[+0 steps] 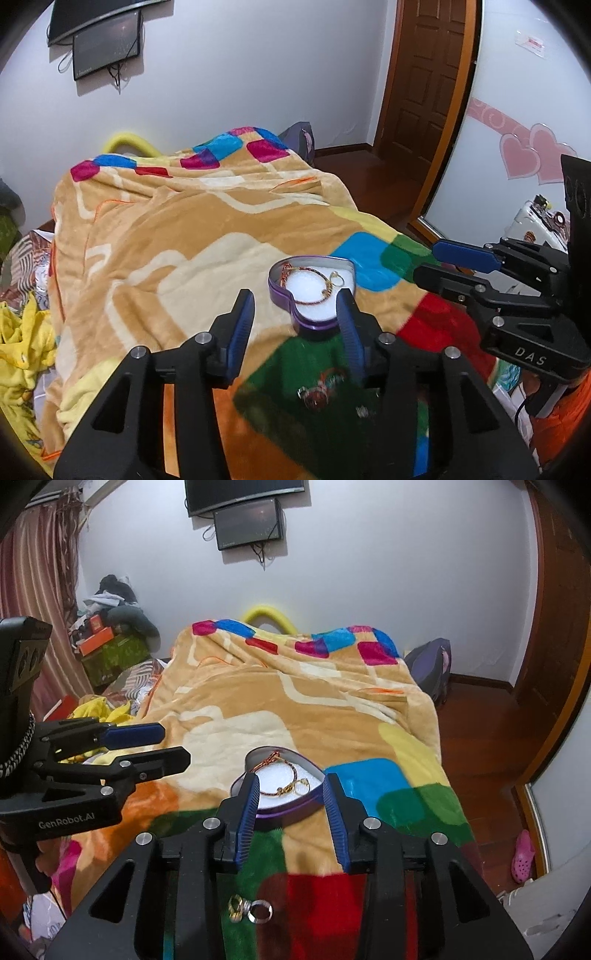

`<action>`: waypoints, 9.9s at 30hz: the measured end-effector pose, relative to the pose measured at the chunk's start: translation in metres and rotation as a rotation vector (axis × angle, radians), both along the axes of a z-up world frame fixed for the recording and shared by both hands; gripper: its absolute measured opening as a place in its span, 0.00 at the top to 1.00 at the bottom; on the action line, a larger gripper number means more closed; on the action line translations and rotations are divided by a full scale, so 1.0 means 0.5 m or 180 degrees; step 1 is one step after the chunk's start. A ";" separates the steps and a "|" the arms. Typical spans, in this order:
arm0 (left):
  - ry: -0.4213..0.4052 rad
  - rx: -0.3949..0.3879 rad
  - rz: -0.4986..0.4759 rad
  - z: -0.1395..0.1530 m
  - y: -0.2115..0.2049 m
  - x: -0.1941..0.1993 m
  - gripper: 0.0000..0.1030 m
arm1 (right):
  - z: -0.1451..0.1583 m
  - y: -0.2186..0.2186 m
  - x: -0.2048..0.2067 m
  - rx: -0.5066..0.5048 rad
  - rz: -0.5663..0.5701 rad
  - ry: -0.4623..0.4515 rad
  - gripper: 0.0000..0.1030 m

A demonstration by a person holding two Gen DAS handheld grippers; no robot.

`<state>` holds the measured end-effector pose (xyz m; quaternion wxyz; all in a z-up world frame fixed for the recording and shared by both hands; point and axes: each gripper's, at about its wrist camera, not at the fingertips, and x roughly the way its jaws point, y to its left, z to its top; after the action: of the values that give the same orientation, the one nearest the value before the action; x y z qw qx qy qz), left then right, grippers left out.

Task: Organize jewelry
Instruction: 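Lower the bracelet into the tin and open the left tool while the right tool drops the ring in, then move both tools back over the remaining jewelry on the blanket, then grasp a small silver pendant with the left tool while the right tool grasps a silver ring, then carry both pieces over the tin and open both tools to drop them in, then withdraw both tools from the tin toward the remaining jewelry, then grasp a ring by the red keychain with the left tool while the right tool grasps the gold heart ring, then carry both held rings toward the purple tin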

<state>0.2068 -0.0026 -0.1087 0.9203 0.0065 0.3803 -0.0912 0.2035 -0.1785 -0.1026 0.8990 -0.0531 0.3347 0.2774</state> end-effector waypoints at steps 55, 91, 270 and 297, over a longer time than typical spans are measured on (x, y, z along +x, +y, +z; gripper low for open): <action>0.0878 -0.0347 -0.0301 -0.199 -0.075 -0.068 0.78 | -0.195 -0.013 -0.079 -0.0362 0.0260 0.0469 0.64; 0.0587 -0.0411 -0.0190 -0.147 -0.022 -0.100 0.92 | -0.200 0.033 -0.047 -0.0359 0.0318 0.0670 0.83; 0.0894 -0.0250 -0.0224 -0.206 -0.015 -0.028 0.75 | -0.172 -0.016 -0.051 -0.0020 -0.0081 0.0565 0.83; 0.0366 -0.0107 -0.0136 -0.097 -0.005 -0.073 0.80 | -0.090 -0.032 -0.057 0.0074 -0.0152 0.0242 0.83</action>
<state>0.1705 -0.0053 -0.1573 0.8948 -0.0061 0.4308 -0.1175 0.1749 -0.1944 -0.1475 0.8925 -0.0241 0.3666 0.2616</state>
